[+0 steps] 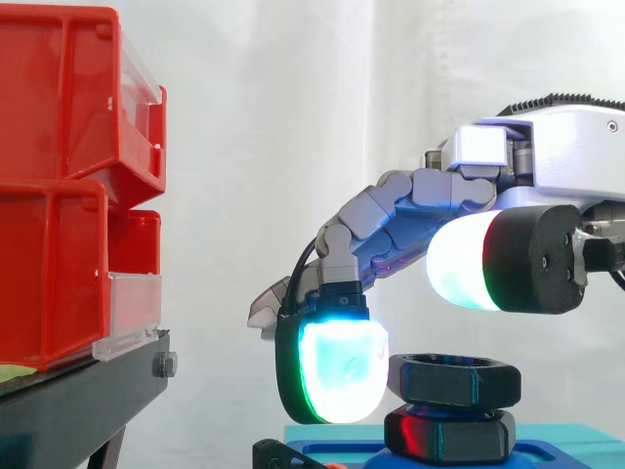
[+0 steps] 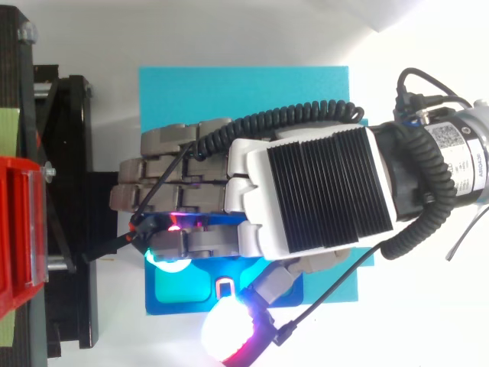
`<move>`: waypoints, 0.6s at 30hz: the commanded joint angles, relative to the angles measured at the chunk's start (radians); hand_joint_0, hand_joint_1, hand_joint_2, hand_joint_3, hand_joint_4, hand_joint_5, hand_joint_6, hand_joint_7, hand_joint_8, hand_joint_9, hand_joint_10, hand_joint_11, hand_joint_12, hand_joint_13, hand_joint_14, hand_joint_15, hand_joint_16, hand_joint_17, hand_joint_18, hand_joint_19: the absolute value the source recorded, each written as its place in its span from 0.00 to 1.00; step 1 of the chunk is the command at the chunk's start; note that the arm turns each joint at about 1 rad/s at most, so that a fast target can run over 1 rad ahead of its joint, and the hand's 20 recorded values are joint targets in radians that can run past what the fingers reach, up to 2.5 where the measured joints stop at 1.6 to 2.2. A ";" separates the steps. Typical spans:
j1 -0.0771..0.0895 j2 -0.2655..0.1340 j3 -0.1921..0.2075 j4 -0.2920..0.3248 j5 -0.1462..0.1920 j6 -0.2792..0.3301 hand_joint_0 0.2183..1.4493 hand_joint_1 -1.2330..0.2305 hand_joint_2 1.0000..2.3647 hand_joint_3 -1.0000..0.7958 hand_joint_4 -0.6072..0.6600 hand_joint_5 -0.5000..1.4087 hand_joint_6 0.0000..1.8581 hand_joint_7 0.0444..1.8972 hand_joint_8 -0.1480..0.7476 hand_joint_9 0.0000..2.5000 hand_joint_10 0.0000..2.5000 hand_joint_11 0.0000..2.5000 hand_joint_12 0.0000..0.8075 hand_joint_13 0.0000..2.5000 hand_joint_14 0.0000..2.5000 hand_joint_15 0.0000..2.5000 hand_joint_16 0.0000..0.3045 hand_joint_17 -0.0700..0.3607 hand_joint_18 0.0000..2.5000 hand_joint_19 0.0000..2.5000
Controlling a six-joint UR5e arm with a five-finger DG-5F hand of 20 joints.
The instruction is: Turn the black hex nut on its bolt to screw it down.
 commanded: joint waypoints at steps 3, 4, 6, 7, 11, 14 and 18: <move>-0.004 0.000 0.000 -0.011 -0.003 0.000 0.24 0.67 0.00 0.28 0.70 0.19 0.44 0.47 0.51 0.21 0.00 0.07 0.46 0.23 0.00 0.05 0.17 0.43 0.20 0.08; -0.004 0.000 0.000 -0.011 -0.003 0.000 0.24 0.67 0.00 0.28 0.70 0.19 0.45 0.47 0.51 0.21 0.00 0.08 0.46 0.23 0.00 0.05 0.17 0.43 0.20 0.09; -0.006 0.000 0.000 -0.011 -0.003 0.000 0.24 0.67 0.00 0.28 0.70 0.19 0.45 0.47 0.51 0.21 0.00 0.07 0.46 0.23 0.00 0.05 0.17 0.43 0.20 0.09; -0.007 0.000 0.000 -0.011 -0.004 0.000 0.24 0.67 0.00 0.28 0.70 0.19 0.45 0.48 0.51 0.21 0.00 0.07 0.46 0.23 0.00 0.05 0.17 0.43 0.20 0.09; -0.020 0.000 0.000 -0.011 -0.021 0.000 0.24 0.67 0.00 0.28 0.70 0.19 0.45 0.48 0.51 0.21 0.00 0.07 0.46 0.23 0.00 0.05 0.17 0.43 0.20 0.09; -0.029 0.000 0.000 -0.012 -0.032 0.000 0.24 0.67 0.00 0.28 0.69 0.19 0.45 0.47 0.51 0.21 0.00 0.08 0.46 0.23 0.00 0.05 0.17 0.43 0.20 0.09; -0.041 0.001 0.000 -0.012 -0.052 0.000 0.24 0.67 0.00 0.28 0.70 0.19 0.45 0.48 0.51 0.21 0.00 0.07 0.46 0.23 0.00 0.05 0.17 0.43 0.20 0.08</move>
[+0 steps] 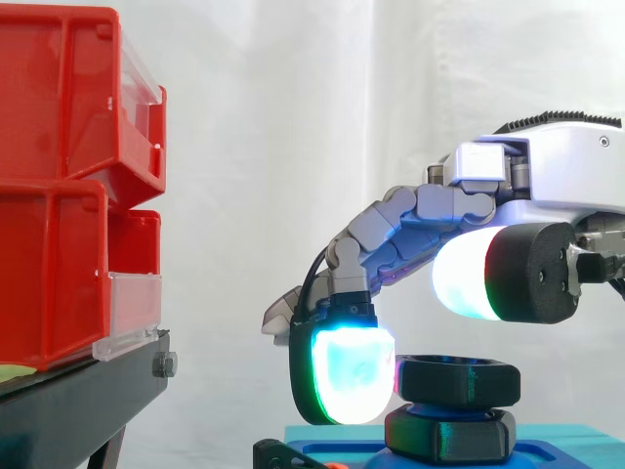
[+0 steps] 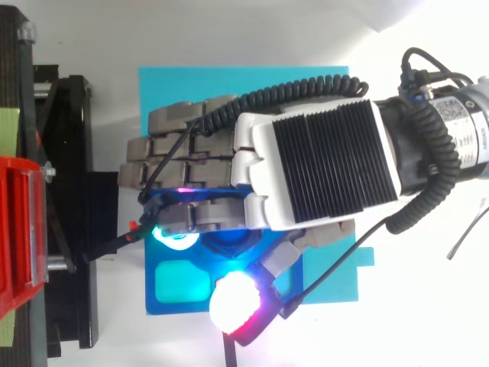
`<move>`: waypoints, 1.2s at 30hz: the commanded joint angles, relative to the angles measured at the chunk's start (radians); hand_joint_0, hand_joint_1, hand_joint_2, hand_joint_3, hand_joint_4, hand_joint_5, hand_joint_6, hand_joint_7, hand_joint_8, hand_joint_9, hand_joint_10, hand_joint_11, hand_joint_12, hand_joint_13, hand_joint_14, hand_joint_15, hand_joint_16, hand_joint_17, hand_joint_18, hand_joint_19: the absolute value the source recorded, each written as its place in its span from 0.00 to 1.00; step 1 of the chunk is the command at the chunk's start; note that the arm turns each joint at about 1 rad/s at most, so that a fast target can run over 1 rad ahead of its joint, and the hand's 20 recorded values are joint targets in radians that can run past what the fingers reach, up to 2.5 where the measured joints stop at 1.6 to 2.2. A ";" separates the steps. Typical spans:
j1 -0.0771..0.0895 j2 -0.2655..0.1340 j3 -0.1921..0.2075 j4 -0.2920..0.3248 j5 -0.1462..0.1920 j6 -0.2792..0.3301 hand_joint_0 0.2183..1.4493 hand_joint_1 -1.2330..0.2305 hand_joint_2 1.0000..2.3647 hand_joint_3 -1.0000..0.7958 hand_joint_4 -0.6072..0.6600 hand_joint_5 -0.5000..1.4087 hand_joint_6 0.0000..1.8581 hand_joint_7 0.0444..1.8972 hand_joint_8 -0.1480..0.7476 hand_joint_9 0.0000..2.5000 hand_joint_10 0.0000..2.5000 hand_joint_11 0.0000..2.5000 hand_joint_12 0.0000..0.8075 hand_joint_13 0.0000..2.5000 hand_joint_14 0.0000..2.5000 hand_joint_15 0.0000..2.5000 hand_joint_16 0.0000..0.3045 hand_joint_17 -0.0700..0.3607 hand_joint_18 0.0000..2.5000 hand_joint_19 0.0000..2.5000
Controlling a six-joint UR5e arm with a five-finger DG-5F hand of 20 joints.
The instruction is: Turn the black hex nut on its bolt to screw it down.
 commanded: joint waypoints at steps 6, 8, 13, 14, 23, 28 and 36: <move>-0.034 0.000 0.000 0.000 -0.045 -0.002 0.24 0.67 0.00 0.28 0.70 0.19 0.45 0.48 0.51 0.21 0.00 0.07 0.46 0.23 0.00 0.05 0.17 0.43 0.20 0.08; -0.039 0.000 0.000 0.000 -0.050 -0.002 0.24 0.67 0.00 0.28 0.70 0.19 0.45 0.48 0.51 0.21 0.00 0.08 0.46 0.23 0.00 0.05 0.17 0.43 0.20 0.08; -0.064 0.000 0.000 0.003 -0.082 -0.002 0.24 0.67 0.00 0.28 0.70 0.19 0.45 0.47 0.51 0.21 0.00 0.08 0.46 0.23 0.00 0.05 0.17 0.43 0.20 0.08; -0.067 0.000 0.000 0.003 -0.085 -0.002 0.24 0.67 0.00 0.28 0.70 0.19 0.45 0.47 0.51 0.21 0.00 0.07 0.46 0.23 0.00 0.05 0.17 0.43 0.20 0.08; -0.107 0.000 0.000 0.007 -0.142 0.000 0.24 0.67 0.00 0.28 0.70 0.19 0.45 0.47 0.51 0.21 0.00 0.08 0.46 0.23 0.00 0.05 0.17 0.43 0.20 0.09; -0.102 0.001 0.018 0.007 -0.149 0.025 0.24 0.67 0.00 0.28 0.70 0.19 0.45 0.47 0.51 0.21 0.00 0.07 0.46 0.23 0.00 0.05 0.17 0.43 0.21 0.09; -0.067 0.001 0.058 0.007 -0.122 0.028 0.24 0.67 0.00 0.28 0.70 0.19 0.45 0.47 0.51 0.21 0.00 0.07 0.46 0.23 0.00 0.05 0.17 0.43 0.21 0.09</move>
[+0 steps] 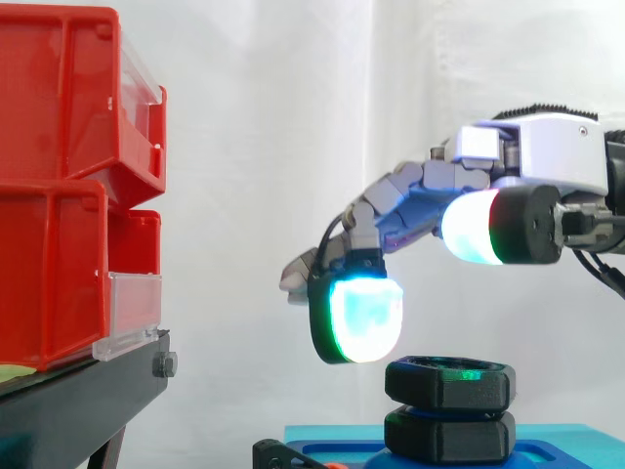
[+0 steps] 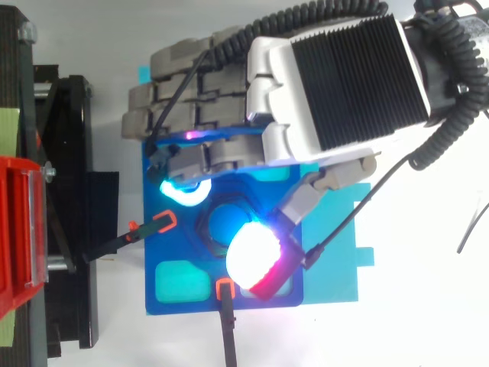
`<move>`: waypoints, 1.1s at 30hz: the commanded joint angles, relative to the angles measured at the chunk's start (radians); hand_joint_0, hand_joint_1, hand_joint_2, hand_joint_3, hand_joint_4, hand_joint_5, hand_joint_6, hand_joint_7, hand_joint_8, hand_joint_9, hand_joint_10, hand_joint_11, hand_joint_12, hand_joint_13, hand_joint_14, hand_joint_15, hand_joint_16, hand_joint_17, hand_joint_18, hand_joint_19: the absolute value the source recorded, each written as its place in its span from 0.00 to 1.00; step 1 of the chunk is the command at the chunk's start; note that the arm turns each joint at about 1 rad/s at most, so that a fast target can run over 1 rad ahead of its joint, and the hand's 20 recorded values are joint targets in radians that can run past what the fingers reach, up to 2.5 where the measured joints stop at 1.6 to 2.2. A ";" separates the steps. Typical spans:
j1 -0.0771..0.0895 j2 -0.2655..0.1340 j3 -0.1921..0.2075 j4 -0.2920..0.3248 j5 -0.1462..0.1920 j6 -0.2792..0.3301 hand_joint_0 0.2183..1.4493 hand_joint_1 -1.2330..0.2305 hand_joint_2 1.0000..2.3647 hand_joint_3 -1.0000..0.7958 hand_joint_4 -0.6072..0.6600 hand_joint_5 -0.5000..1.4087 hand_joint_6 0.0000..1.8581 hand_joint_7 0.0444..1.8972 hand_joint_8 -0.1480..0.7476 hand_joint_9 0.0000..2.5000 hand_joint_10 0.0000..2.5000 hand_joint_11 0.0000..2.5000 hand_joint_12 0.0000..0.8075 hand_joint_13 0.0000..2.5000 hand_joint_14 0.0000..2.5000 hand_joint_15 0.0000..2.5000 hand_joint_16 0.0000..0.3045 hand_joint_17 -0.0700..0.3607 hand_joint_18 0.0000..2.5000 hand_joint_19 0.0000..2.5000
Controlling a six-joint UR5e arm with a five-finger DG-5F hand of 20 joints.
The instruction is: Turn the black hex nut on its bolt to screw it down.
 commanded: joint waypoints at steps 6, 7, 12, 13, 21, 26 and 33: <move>0.040 -0.001 0.025 0.000 0.044 -0.001 0.24 0.67 0.00 0.28 0.70 0.19 0.44 0.47 0.51 0.21 0.00 0.08 0.46 0.23 0.00 0.05 0.17 0.43 0.21 0.09; 0.048 0.001 0.025 0.000 0.058 -0.001 0.24 0.67 0.00 0.28 0.70 0.19 0.44 0.47 0.51 0.21 0.00 0.08 0.46 0.23 0.00 0.05 0.17 0.43 0.21 0.09; 0.071 -0.001 0.025 -0.006 0.093 -0.004 0.24 0.67 0.00 0.28 0.70 0.19 0.44 0.47 0.51 0.21 0.00 0.07 0.46 0.23 0.00 0.05 0.17 0.43 0.21 0.09; 0.075 -0.001 0.025 -0.008 0.094 -0.005 0.24 0.67 0.00 0.28 0.70 0.19 0.44 0.47 0.51 0.22 0.00 0.07 0.46 0.23 0.00 0.05 0.17 0.43 0.21 0.09; 0.092 -0.001 0.025 -0.037 0.125 -0.011 0.24 0.67 0.00 0.28 0.70 0.19 0.44 0.47 0.51 0.22 0.00 0.07 0.46 0.23 0.00 0.05 0.17 0.43 0.21 0.09; 0.101 -0.001 0.025 -0.045 0.134 -0.013 0.24 0.67 0.00 0.28 0.70 0.19 0.44 0.47 0.51 0.22 0.00 0.07 0.46 0.23 0.00 0.05 0.17 0.43 0.21 0.09; 0.106 -0.001 0.002 -0.052 0.140 -0.015 0.24 0.67 0.00 0.28 0.70 0.20 0.43 0.49 0.52 0.22 0.00 0.07 0.46 0.23 0.00 0.05 0.17 0.43 0.20 0.09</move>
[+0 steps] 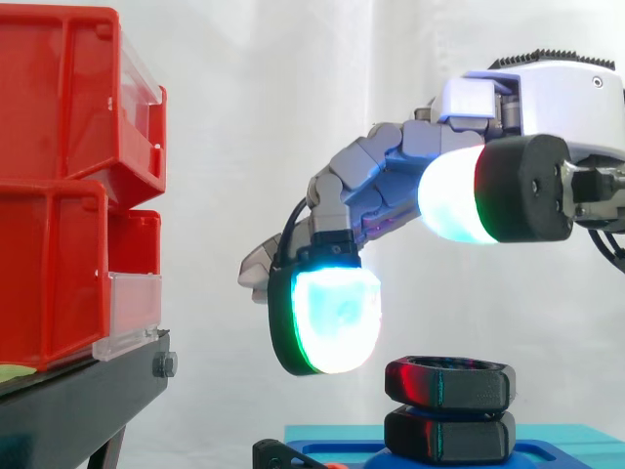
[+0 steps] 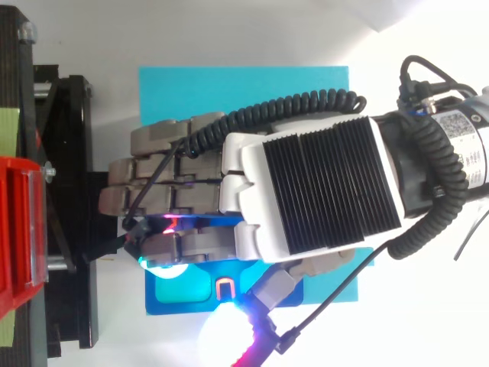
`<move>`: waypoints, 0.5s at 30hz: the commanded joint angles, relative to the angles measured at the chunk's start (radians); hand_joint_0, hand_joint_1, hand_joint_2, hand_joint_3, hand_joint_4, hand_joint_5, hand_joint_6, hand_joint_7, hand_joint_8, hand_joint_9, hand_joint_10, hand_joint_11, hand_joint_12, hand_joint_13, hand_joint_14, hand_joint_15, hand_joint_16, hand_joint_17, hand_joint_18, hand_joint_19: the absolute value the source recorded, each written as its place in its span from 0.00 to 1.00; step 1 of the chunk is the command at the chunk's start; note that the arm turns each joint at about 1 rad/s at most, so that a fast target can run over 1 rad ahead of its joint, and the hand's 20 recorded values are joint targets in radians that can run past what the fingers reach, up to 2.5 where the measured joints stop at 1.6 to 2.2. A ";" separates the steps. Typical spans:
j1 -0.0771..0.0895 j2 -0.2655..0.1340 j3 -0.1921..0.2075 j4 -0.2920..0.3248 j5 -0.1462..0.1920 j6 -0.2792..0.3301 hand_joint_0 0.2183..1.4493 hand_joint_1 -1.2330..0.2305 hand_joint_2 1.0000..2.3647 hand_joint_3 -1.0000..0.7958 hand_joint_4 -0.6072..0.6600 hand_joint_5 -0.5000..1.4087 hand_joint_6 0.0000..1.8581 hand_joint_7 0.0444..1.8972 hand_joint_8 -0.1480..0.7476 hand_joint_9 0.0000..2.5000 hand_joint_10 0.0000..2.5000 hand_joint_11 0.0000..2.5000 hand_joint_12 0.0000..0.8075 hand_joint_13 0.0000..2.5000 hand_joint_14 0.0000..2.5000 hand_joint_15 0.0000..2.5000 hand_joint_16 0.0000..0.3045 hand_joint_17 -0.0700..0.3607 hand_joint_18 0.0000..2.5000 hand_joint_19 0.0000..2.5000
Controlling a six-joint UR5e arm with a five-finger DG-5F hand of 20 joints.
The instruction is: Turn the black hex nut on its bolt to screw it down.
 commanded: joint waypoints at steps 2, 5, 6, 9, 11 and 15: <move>0.002 0.000 -0.028 0.013 0.002 0.000 0.24 0.67 0.00 0.28 0.69 0.20 0.43 0.49 0.52 0.22 0.00 0.07 0.46 0.23 0.00 0.05 0.17 0.43 0.21 0.09; 0.002 0.000 -0.028 0.019 0.004 0.001 0.24 0.68 0.00 0.28 0.70 0.20 0.43 0.49 0.51 0.22 0.00 0.07 0.46 0.23 0.00 0.05 0.17 0.43 0.20 0.09; 0.002 0.000 -0.028 0.019 0.004 0.001 0.24 0.68 0.00 0.28 0.70 0.20 0.43 0.48 0.51 0.22 0.00 0.07 0.46 0.23 0.00 0.05 0.17 0.43 0.20 0.09; -0.002 0.000 -0.028 0.018 0.004 0.001 0.24 0.68 0.00 0.28 0.70 0.20 0.42 0.49 0.51 0.22 0.00 0.07 0.46 0.23 0.00 0.05 0.17 0.43 0.20 0.09; -0.003 -0.001 -0.028 0.015 0.004 0.001 0.24 0.68 0.00 0.28 0.70 0.20 0.42 0.49 0.51 0.22 0.00 0.07 0.46 0.23 0.00 0.05 0.17 0.43 0.20 0.09; -0.006 0.000 -0.030 0.010 0.002 0.001 0.24 0.68 0.00 0.28 0.70 0.20 0.42 0.49 0.52 0.22 0.00 0.07 0.46 0.23 0.00 0.05 0.17 0.43 0.20 0.09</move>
